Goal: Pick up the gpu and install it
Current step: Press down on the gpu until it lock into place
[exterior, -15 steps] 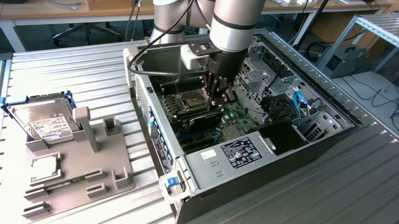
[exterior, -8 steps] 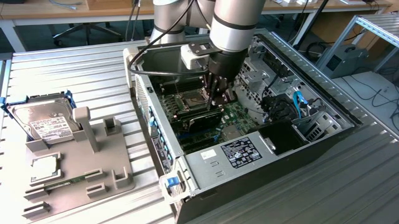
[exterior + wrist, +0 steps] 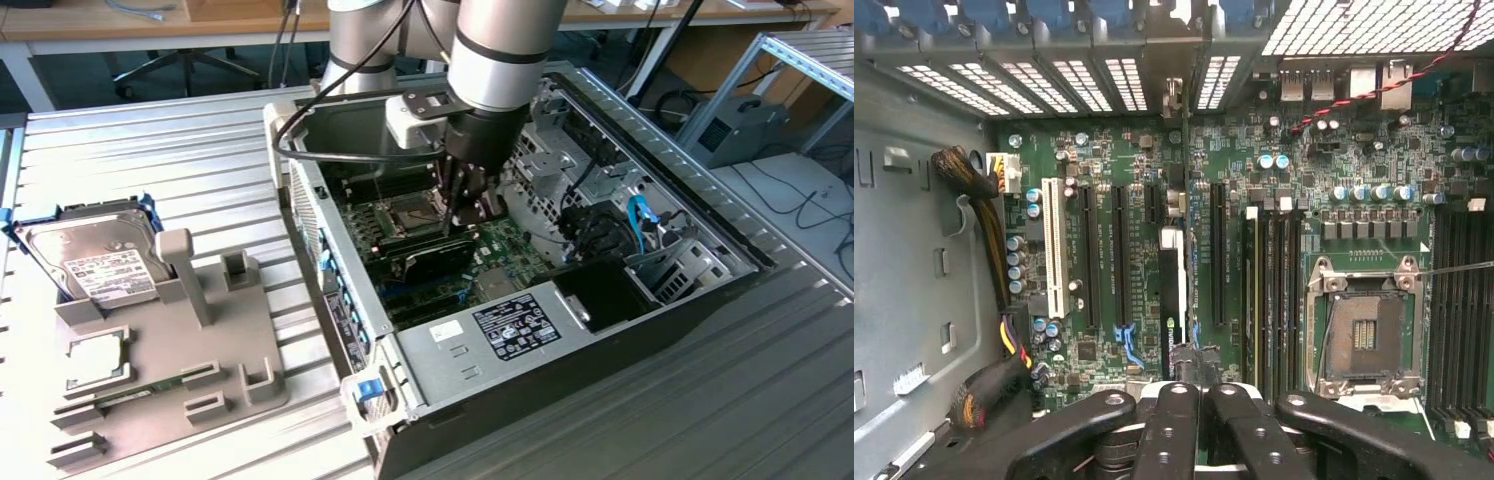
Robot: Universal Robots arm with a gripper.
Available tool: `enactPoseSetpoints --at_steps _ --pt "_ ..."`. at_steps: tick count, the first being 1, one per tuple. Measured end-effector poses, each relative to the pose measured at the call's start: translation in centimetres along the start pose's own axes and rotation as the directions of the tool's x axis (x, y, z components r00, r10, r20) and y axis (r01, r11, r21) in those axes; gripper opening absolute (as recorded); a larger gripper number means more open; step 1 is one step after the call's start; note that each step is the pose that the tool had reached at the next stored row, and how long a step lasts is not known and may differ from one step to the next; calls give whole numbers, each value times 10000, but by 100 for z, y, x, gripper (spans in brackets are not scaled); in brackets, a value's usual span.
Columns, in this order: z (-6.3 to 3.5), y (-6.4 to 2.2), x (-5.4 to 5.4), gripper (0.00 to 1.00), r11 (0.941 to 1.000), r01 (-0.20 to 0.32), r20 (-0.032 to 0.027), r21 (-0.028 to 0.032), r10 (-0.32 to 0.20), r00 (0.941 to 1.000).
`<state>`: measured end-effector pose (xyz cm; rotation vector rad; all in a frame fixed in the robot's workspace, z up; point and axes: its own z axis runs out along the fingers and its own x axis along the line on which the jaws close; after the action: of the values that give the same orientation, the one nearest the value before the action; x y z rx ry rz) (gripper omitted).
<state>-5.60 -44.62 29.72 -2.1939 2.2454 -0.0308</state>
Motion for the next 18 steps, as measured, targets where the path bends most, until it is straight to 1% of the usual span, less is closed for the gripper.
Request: enactPoseSetpoints --at_steps 1,4,8,12,16,18 --pt "0 23 1 11 10000 0 0 0 0 10000" --pt "-2 143 4 11 10000 0 0 1 0 10000" --pt "-3 267 6 11 10000 -1 0 2 1 10000" --pt "14 317 7 11 10000 0 0 3 0 10000" --pt "40 391 9 11 10000 0 -1 2 0 10000" --pt "50 445 10 11 10000 0 -1 2 0 10000"
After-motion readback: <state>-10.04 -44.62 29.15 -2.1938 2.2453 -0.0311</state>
